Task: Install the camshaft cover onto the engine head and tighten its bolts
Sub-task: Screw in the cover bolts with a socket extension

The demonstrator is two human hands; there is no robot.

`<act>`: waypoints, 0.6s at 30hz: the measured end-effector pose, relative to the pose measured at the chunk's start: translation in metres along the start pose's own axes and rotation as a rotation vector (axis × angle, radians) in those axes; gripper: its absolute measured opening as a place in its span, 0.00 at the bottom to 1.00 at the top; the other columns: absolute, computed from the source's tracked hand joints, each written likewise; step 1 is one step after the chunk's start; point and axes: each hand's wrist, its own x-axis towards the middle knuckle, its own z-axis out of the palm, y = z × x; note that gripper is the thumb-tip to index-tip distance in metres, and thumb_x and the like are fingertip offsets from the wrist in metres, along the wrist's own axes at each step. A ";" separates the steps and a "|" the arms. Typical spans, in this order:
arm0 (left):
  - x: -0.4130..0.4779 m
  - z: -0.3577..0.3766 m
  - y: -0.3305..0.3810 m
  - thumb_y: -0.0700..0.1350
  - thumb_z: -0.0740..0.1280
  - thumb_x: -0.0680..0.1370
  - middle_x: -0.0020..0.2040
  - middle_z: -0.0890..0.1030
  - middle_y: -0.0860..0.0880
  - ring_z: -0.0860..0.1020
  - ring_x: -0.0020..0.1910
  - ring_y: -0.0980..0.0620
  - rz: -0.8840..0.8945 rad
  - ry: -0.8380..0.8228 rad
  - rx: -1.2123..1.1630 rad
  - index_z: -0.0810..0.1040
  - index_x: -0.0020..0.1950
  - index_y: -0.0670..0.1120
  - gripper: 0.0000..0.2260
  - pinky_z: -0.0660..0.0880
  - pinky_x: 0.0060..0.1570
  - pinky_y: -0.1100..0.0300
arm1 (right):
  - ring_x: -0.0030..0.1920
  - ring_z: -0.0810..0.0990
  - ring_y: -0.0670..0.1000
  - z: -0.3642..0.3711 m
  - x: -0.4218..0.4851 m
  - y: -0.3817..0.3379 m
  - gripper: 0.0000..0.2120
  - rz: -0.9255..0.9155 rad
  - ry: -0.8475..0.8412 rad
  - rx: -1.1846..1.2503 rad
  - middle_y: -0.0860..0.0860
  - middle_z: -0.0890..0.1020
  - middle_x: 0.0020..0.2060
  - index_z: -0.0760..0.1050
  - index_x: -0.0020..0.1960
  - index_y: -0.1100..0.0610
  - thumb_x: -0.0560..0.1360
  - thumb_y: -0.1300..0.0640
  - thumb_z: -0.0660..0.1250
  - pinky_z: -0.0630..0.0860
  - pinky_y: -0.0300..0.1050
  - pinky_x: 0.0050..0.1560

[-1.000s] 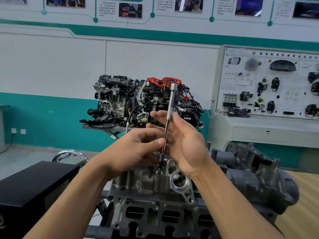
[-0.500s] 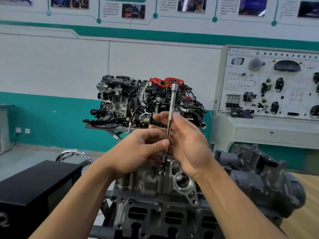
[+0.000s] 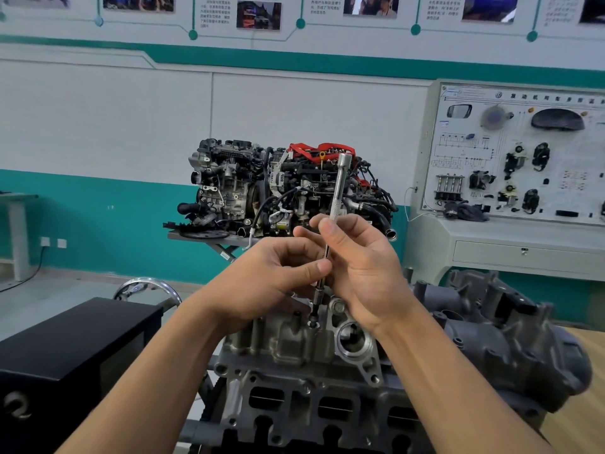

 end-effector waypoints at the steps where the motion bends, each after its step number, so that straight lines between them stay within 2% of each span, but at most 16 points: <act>1: 0.000 -0.001 -0.001 0.47 0.71 0.74 0.38 0.81 0.50 0.79 0.35 0.57 -0.005 -0.011 0.003 0.82 0.50 0.39 0.12 0.80 0.35 0.61 | 0.49 0.84 0.55 0.000 0.000 0.000 0.05 -0.001 -0.008 0.010 0.52 0.85 0.41 0.75 0.43 0.58 0.69 0.59 0.70 0.83 0.52 0.48; 2: 0.000 -0.002 -0.001 0.47 0.70 0.74 0.38 0.81 0.52 0.79 0.35 0.58 -0.012 -0.023 0.002 0.84 0.49 0.42 0.09 0.80 0.36 0.61 | 0.50 0.84 0.55 0.000 0.000 -0.001 0.05 0.006 -0.024 0.014 0.53 0.85 0.43 0.76 0.44 0.58 0.70 0.58 0.69 0.82 0.51 0.48; 4: 0.000 -0.002 0.000 0.47 0.68 0.77 0.39 0.83 0.53 0.81 0.36 0.59 -0.029 -0.048 -0.015 0.86 0.48 0.49 0.07 0.81 0.37 0.60 | 0.53 0.82 0.56 0.000 0.001 -0.003 0.12 0.043 -0.063 -0.008 0.54 0.84 0.51 0.77 0.52 0.60 0.76 0.52 0.64 0.81 0.52 0.52; 6: 0.000 -0.002 0.001 0.45 0.66 0.79 0.41 0.84 0.52 0.82 0.37 0.58 -0.049 -0.061 -0.027 0.86 0.48 0.50 0.08 0.82 0.38 0.59 | 0.56 0.80 0.55 0.000 0.001 -0.005 0.17 0.077 -0.090 -0.046 0.55 0.82 0.58 0.76 0.58 0.60 0.80 0.50 0.57 0.79 0.52 0.55; 8: 0.000 -0.002 0.001 0.47 0.66 0.78 0.42 0.85 0.52 0.83 0.39 0.58 -0.060 -0.066 -0.037 0.86 0.49 0.50 0.08 0.82 0.39 0.58 | 0.55 0.81 0.54 0.000 0.001 -0.004 0.16 0.085 -0.092 -0.053 0.55 0.83 0.57 0.78 0.56 0.60 0.83 0.53 0.55 0.81 0.50 0.53; 12: 0.000 -0.001 0.003 0.54 0.70 0.73 0.45 0.83 0.50 0.82 0.45 0.54 -0.052 -0.043 0.015 0.85 0.49 0.49 0.10 0.82 0.43 0.51 | 0.52 0.83 0.54 0.000 0.001 -0.001 0.11 0.045 -0.059 -0.063 0.54 0.85 0.50 0.79 0.48 0.61 0.78 0.55 0.62 0.81 0.51 0.54; 16: 0.000 -0.001 0.001 0.51 0.75 0.69 0.45 0.80 0.44 0.79 0.46 0.47 -0.018 0.004 0.027 0.79 0.50 0.36 0.20 0.82 0.41 0.49 | 0.52 0.83 0.56 0.000 0.001 0.000 0.06 0.000 -0.032 -0.033 0.54 0.85 0.47 0.77 0.46 0.60 0.70 0.59 0.69 0.81 0.54 0.55; 18: 0.000 0.000 0.001 0.50 0.75 0.69 0.45 0.80 0.44 0.79 0.46 0.47 -0.010 0.017 0.024 0.78 0.49 0.34 0.20 0.81 0.40 0.49 | 0.51 0.83 0.56 0.000 0.000 -0.001 0.08 -0.010 -0.027 -0.023 0.54 0.84 0.45 0.75 0.45 0.58 0.68 0.60 0.71 0.82 0.54 0.53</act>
